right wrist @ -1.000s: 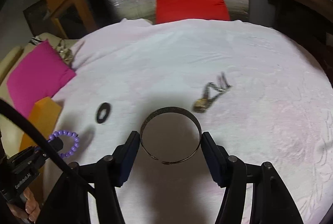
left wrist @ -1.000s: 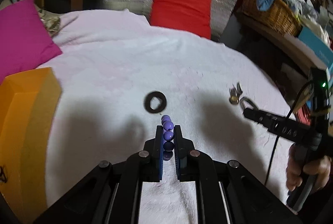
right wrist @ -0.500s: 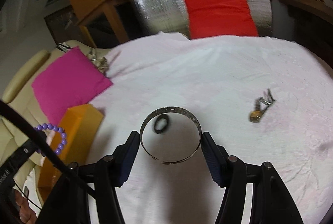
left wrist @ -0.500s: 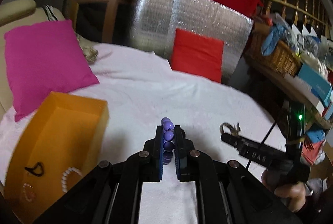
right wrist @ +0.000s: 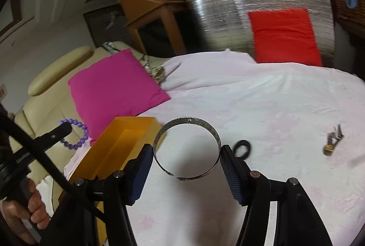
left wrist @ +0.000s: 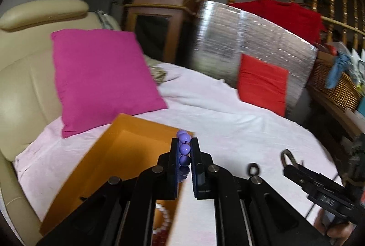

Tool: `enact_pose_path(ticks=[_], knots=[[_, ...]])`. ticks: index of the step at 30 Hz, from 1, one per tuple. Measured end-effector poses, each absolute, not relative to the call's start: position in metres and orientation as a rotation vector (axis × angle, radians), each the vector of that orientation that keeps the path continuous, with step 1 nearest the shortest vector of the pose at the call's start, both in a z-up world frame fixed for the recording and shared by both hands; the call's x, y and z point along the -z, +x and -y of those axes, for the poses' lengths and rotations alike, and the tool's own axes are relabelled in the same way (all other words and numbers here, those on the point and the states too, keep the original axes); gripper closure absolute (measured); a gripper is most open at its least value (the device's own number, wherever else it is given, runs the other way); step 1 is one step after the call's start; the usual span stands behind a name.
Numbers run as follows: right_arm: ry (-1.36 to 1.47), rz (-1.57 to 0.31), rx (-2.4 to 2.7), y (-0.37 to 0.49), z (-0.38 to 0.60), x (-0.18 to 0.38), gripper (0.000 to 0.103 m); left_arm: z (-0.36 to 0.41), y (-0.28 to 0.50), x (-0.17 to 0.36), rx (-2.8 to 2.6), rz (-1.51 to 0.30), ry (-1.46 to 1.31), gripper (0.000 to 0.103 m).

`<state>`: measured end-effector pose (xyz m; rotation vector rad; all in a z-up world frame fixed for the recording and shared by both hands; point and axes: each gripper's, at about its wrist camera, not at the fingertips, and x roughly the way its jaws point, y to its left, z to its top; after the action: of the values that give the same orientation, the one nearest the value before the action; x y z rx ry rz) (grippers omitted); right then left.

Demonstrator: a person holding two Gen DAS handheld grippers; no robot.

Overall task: Organize jewelry
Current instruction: 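Carry the purple bracelet in the left gripper and the bangle in the right gripper to the orange box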

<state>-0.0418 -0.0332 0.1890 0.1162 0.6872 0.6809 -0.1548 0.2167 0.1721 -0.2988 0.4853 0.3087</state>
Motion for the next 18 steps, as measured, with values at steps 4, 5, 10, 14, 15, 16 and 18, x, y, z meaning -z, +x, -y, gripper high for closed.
enact_pose_path(ticks=[4,5,10,14,15,16,18], knots=[[0.085,-0.685,-0.718,-0.049,0.012,-0.187,0.039,-0.24,-0.156,-0.162,-0.372,-0.499,-0.301,0.094],[0.078,-0.685,-0.731,-0.051,0.006,-0.186,0.039,-0.245,-0.157,-0.16,-0.387,-0.503,-0.301,0.094],[0.045,-0.689,-0.77,-0.059,-0.018,-0.181,0.039,-0.268,-0.157,-0.147,-0.455,-0.528,-0.297,0.094],[0.022,-0.692,-0.796,-0.064,-0.037,-0.179,0.039,-0.285,-0.156,-0.136,-0.501,-0.558,-0.295,0.094],[0.018,-0.693,-0.804,-0.066,-0.042,-0.178,0.039,-0.289,-0.155,-0.133,-0.511,-0.569,-0.294,0.094],[0.014,-0.694,-0.809,-0.066,-0.045,-0.178,0.039,-0.293,-0.153,-0.13,-0.523,-0.579,-0.291,0.094],[-0.003,-0.694,-0.82,-0.067,-0.055,-0.178,0.039,-0.299,-0.149,-0.125,-0.539,-0.594,-0.29,0.094]])
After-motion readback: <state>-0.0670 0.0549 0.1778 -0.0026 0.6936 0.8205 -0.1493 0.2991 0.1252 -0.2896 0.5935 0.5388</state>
